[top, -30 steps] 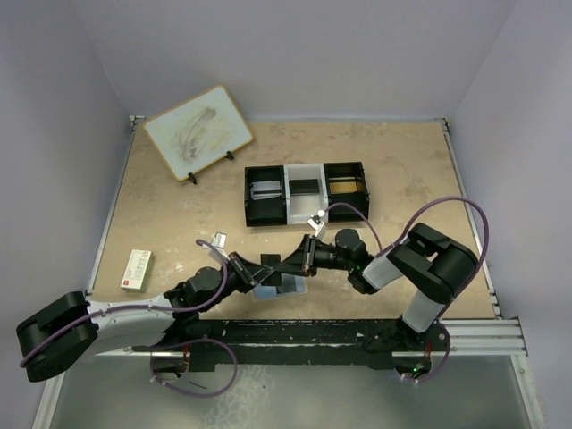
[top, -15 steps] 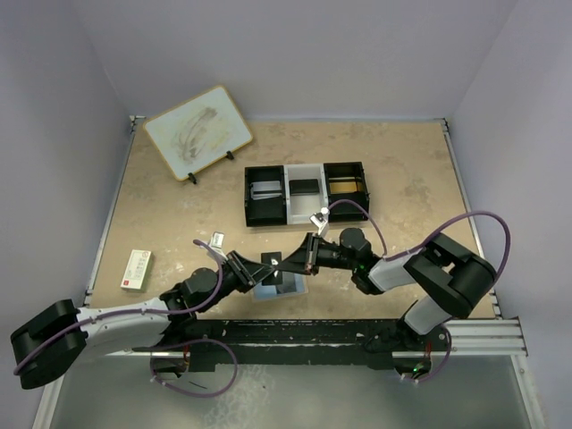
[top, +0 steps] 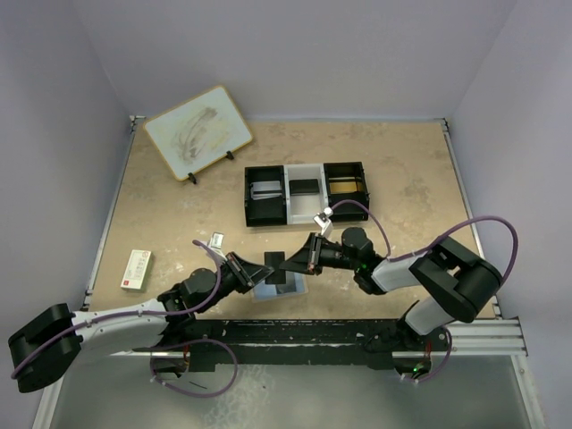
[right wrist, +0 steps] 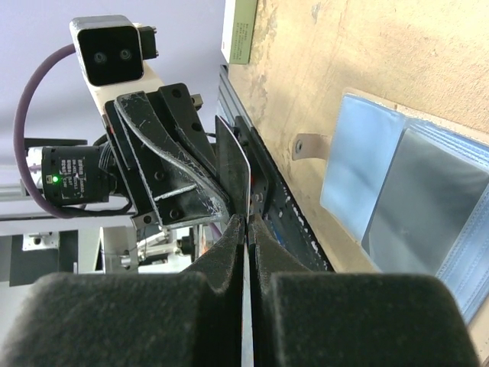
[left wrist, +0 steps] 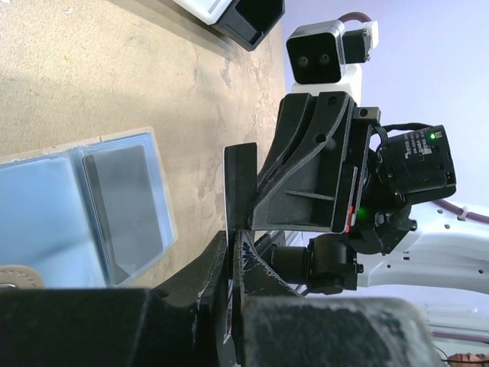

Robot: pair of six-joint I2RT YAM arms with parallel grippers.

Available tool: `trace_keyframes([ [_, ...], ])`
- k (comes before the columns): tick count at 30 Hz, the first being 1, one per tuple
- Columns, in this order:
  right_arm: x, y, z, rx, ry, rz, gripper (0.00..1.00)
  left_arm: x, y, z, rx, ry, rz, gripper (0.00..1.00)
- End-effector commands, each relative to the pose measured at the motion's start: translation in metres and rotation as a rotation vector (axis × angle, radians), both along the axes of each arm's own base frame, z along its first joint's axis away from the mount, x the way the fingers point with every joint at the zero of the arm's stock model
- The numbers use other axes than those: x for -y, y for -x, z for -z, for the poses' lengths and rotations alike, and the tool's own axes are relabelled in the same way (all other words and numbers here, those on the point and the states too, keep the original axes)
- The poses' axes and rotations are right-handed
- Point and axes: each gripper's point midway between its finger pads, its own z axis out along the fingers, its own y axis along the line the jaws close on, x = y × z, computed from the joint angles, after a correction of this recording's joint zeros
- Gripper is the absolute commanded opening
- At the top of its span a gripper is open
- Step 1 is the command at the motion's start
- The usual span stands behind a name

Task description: Take the credit cards out of the card holder

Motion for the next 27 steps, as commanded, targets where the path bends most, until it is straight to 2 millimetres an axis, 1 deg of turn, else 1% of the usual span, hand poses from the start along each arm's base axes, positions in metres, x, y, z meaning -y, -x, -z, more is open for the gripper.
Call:
trace_keyframes([
  [1, 0.005, -0.008, -0.002, 0.045, 0.006, 0.047, 0.00, 0.004, 0.000, -0.014, 0.043, 0.018, 0.013, 0.00],
  [2, 0.005, -0.008, -0.004, 0.053, 0.000, 0.042, 0.00, 0.004, 0.000, -0.015, 0.047, 0.020, 0.015, 0.00],
  [5, 0.002, -0.006, -0.010, 0.072, -0.023, 0.016, 0.12, 0.007, 0.000, -0.021, 0.064, 0.035, 0.027, 0.00],
  [8, 0.000, -0.006, -0.017, 0.090, -0.050, 0.010, 0.21, 0.010, 0.000, -0.028, 0.081, 0.064, 0.037, 0.00],
  [11, -0.001, -0.006, -0.021, 0.101, -0.068, 0.006, 0.26, 0.014, 0.001, -0.035, 0.094, 0.096, 0.049, 0.00],
  [18, -0.002, -0.004, -0.025, 0.094, -0.096, -0.006, 0.33, 0.017, 0.002, -0.048, 0.119, 0.139, 0.058, 0.00],
  [23, -0.001, 0.000, -0.026, 0.084, -0.108, -0.023, 0.31, 0.014, 0.001, -0.052, 0.130, 0.143, 0.048, 0.00],
  [27, -0.004, 0.000, -0.037, 0.121, -0.141, -0.034, 0.30, 0.013, 0.002, -0.052, 0.131, 0.143, 0.050, 0.00],
])
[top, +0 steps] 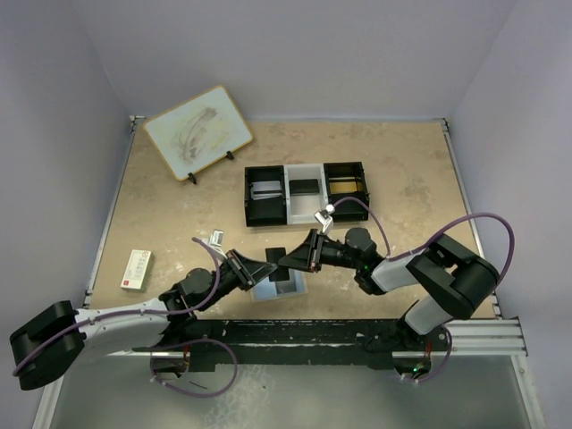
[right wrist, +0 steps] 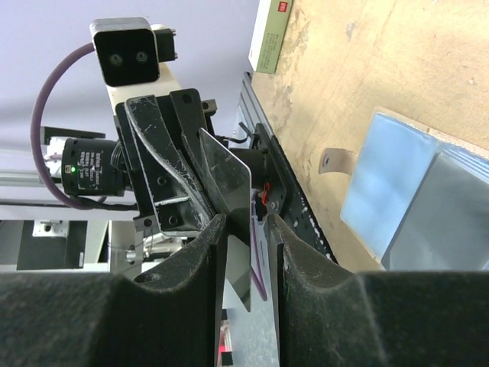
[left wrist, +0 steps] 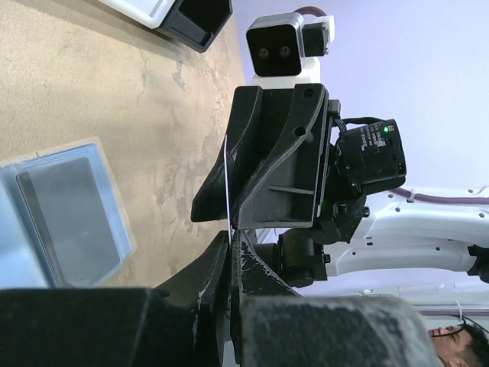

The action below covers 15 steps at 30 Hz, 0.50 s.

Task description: Take the credit cards out of the card holder

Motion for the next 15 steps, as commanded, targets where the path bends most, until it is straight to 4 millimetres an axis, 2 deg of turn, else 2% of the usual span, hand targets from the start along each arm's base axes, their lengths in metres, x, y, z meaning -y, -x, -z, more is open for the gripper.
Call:
trace_keyframes([
  [1, -0.003, 0.001, -0.025, 0.082, -0.080, -0.028, 0.30, 0.004, 0.000, -0.027, 0.065, 0.061, 0.010, 0.00],
  [6, -0.005, 0.003, -0.035, 0.111, -0.103, -0.050, 0.27, 0.007, 0.000, -0.028, 0.068, 0.066, 0.017, 0.00],
  [8, -0.005, 0.005, -0.035, 0.109, -0.103, -0.059, 0.17, 0.007, 0.001, -0.029, 0.069, 0.071, 0.019, 0.00],
  [12, -0.003, 0.011, -0.040, 0.106, -0.117, -0.083, 0.03, 0.006, 0.001, -0.029, 0.070, 0.073, 0.015, 0.00],
  [14, 0.000, 0.007, -0.038, 0.101, -0.101, -0.059, 0.00, 0.005, 0.000, -0.028, 0.067, 0.064, 0.008, 0.00],
  [15, 0.001, 0.004, -0.036, 0.103, -0.085, -0.047, 0.00, 0.004, 0.000, -0.025, 0.063, 0.053, 0.005, 0.04],
])
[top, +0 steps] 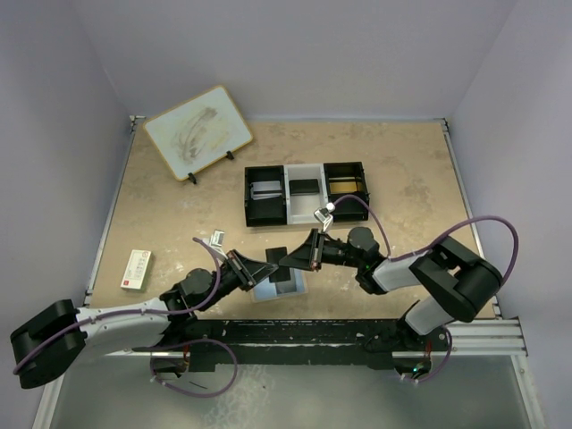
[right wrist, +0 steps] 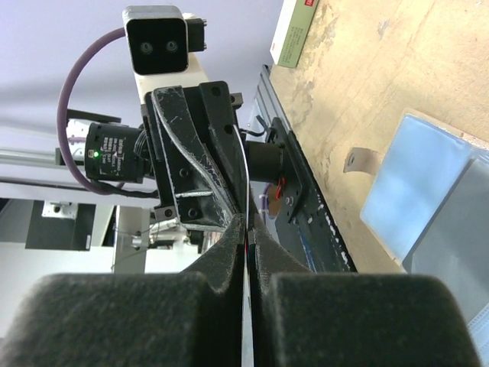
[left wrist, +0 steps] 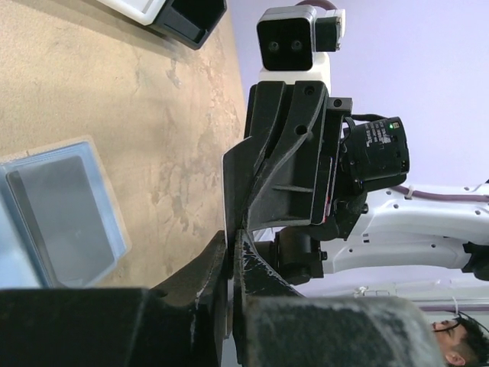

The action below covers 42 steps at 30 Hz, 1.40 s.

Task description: Take the credit cards out of the card holder

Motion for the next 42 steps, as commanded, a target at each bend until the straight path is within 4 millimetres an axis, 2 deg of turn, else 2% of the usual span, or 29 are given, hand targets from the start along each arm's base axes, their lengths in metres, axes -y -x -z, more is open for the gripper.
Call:
trace_keyframes([
  [1, 0.004, -0.005, -0.019, 0.076, -0.017, 0.011, 0.00, 0.002, -0.002, -0.022, 0.056, 0.029, -0.003, 0.12],
  [3, 0.010, -0.013, -0.019, 0.080, 0.012, 0.043, 0.00, 0.002, -0.003, -0.017, 0.052, -0.015, -0.006, 0.28],
  [7, 0.030, -0.036, -0.022, 0.138, 0.094, 0.129, 0.00, -0.006, -0.007, -0.002, 0.032, -0.138, -0.037, 0.45],
  [11, 0.048, -0.062, -0.024, 0.228, 0.258, 0.216, 0.00, -0.021, -0.015, 0.013, 0.005, -0.289, -0.099, 0.53],
  [13, 0.055, -0.077, -0.034, 0.300, 0.332, 0.264, 0.00, -0.030, -0.017, 0.018, -0.006, -0.366, -0.126, 0.55],
  [17, 0.076, -0.109, -0.045, 0.441, 0.517, 0.374, 0.00, -0.043, -0.023, 0.017, -0.009, -0.487, -0.168, 0.57],
  [20, 0.092, -0.138, -0.059, 0.602, 0.652, 0.456, 0.00, -0.050, -0.027, 0.015, 0.003, -0.582, -0.183, 0.58],
  [23, 0.104, -0.168, -0.078, 0.862, 0.809, 0.479, 0.00, -0.055, -0.032, 0.010, 0.021, -0.664, -0.192, 0.60],
  [26, 0.105, -0.185, -0.085, 1.111, 0.913, 0.444, 0.00, -0.055, -0.035, 0.004, 0.039, -0.695, -0.193, 0.61],
  [28, 0.101, -0.191, -0.077, 1.290, 1.014, 0.336, 0.00, -0.054, -0.036, -0.001, 0.049, -0.689, -0.194, 0.61],
  [30, 0.103, -0.202, -0.069, 1.388, 1.132, 0.279, 0.00, -0.054, -0.036, -0.004, 0.053, -0.679, -0.196, 0.62],
  [35, 0.105, -0.236, -0.046, 1.459, 1.332, 0.166, 0.00, -0.055, -0.034, -0.006, 0.051, -0.642, -0.202, 0.63],
  [40, 0.090, -0.255, -0.048, 1.610, 1.328, 0.187, 0.00, -0.058, -0.031, -0.006, 0.048, -0.644, -0.196, 0.64],
  [42, 0.082, -0.259, -0.041, 1.621, 1.313, 0.150, 0.00, -0.060, -0.030, -0.008, 0.050, -0.651, -0.198, 0.64],
])
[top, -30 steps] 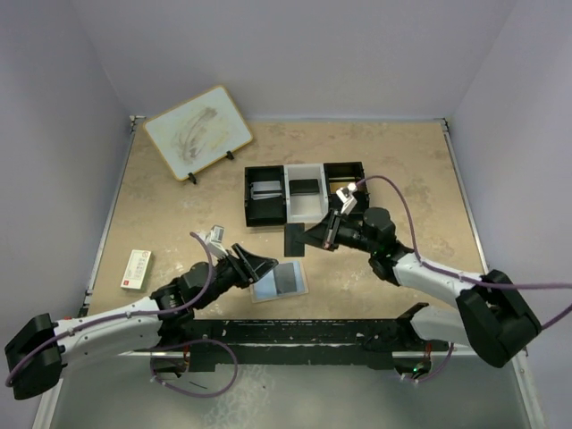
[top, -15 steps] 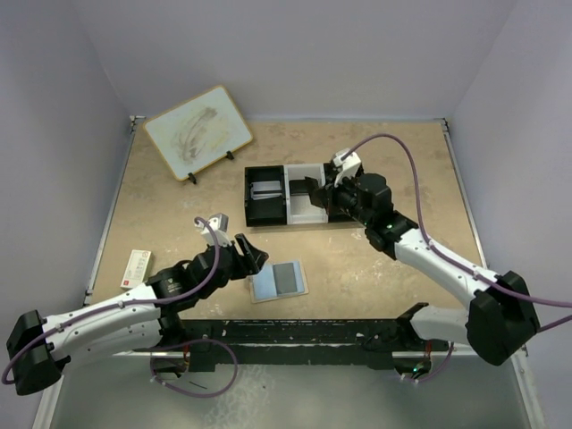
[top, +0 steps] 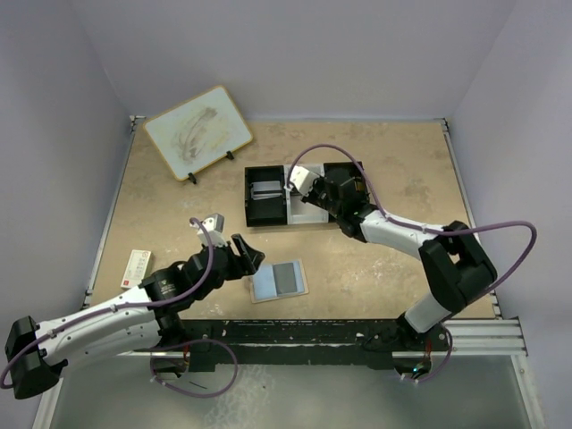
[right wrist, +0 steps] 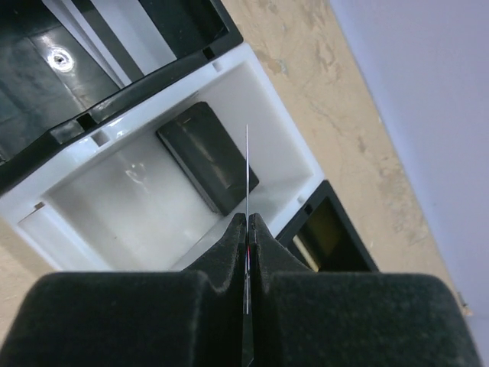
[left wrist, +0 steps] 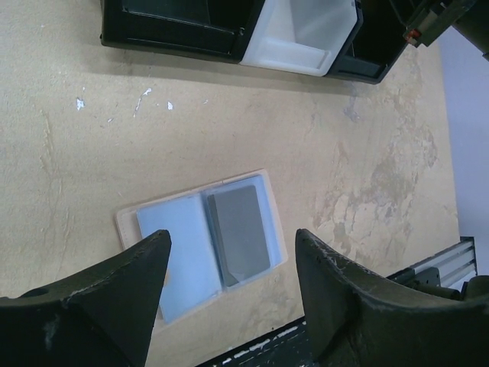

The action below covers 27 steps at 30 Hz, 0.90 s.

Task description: Take the credit cards out of the card holder

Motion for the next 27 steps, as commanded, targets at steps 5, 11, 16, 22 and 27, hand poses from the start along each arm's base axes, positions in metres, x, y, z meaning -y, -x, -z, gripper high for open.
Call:
trace_keyframes([
  [5, -0.023, -0.027, -0.024, 0.165, 0.079, -0.118, 0.00, -0.008, -0.002, -0.017, 0.040, -0.018, -0.013, 0.65],
  [11, -0.027, -0.039, -0.013, 0.184, 0.152, -0.140, 0.00, -0.011, -0.001, -0.020, 0.046, -0.006, -0.021, 0.66],
  [16, -0.032, -0.047, 0.002, 0.199, 0.194, -0.164, 0.00, -0.013, -0.001, -0.023, 0.053, 0.000, -0.028, 0.66],
  [22, -0.043, -0.062, 0.011, 0.194, 0.217, -0.190, 0.00, -0.012, -0.002, -0.025, 0.057, -0.002, -0.025, 0.66],
  [27, -0.047, -0.070, 0.023, 0.174, 0.236, -0.190, 0.00, -0.013, -0.003, -0.028, 0.063, -0.014, -0.028, 0.66],
])
